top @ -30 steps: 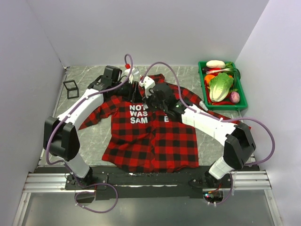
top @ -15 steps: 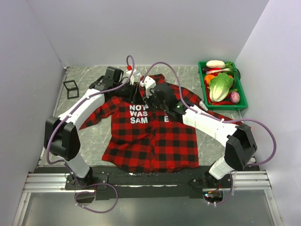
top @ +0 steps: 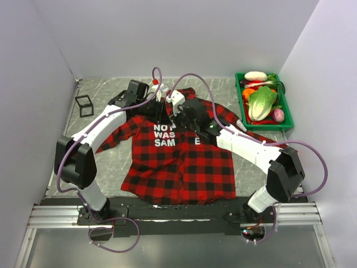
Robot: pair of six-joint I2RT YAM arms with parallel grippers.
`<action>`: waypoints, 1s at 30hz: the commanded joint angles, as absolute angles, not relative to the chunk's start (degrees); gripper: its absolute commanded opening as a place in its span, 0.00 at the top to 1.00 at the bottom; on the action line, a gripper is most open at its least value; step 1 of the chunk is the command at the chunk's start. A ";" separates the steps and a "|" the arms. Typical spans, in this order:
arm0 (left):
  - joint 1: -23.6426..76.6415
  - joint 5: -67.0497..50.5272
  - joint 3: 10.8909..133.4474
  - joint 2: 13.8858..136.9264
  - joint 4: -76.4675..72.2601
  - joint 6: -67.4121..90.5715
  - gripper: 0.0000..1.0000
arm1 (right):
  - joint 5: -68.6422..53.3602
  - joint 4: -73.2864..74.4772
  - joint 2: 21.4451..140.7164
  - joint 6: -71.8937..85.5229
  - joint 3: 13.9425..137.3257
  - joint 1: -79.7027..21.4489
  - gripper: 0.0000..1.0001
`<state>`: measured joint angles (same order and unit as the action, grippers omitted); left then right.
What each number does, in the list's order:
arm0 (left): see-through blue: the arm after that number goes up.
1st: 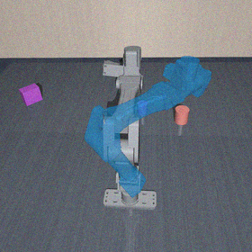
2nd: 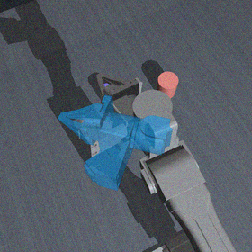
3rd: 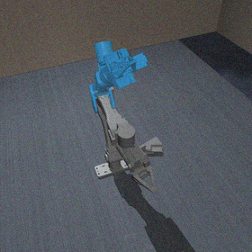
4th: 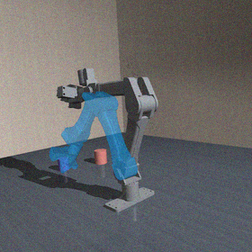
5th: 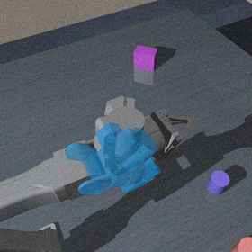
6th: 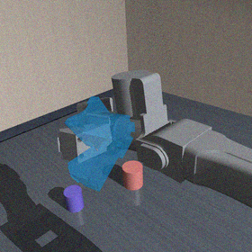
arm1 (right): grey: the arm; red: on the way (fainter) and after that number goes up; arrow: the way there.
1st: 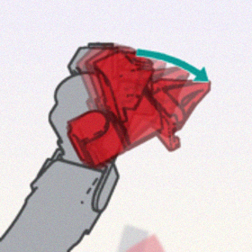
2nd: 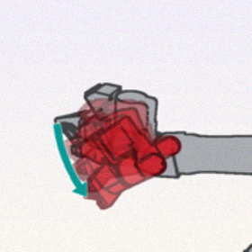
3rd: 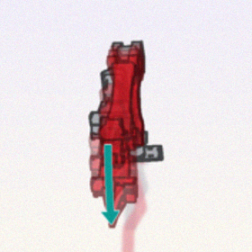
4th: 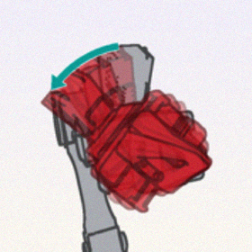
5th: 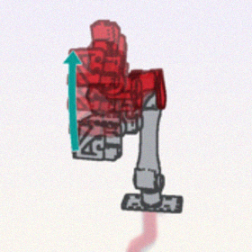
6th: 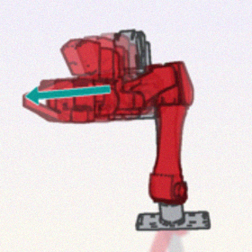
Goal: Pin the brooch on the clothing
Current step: Adjust the brooch, then adjust the clothes at the center of the board.
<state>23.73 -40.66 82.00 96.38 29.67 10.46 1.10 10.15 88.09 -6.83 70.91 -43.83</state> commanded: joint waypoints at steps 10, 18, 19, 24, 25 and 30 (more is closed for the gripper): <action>25.75 -31.31 82.53 96.07 26.02 13.71 0.99 | 2.55 5.98 84.82 -3.78 70.14 -43.59 0.65; 26.01 -11.97 82.88 95.10 28.91 13.89 0.99 | 5.79 4.31 82.27 -0.09 69.00 -43.24 0.31; 26.10 -7.43 83.40 95.18 30.22 13.54 0.99 | 6.58 4.13 82.35 -0.09 68.56 -42.63 0.31; 26.37 6.04 85.08 96.15 34.62 11.08 0.99 | 7.73 3.43 83.23 7.99 66.71 -40.96 0.31; 26.37 8.15 84.73 96.15 35.06 10.73 0.99 | 8.08 2.99 83.93 8.87 66.53 -40.87 0.31; 26.37 17.04 84.19 96.33 35.32 9.67 0.99 | 5.11 4.30 91.90 12.91 71.52 -40.87 0.32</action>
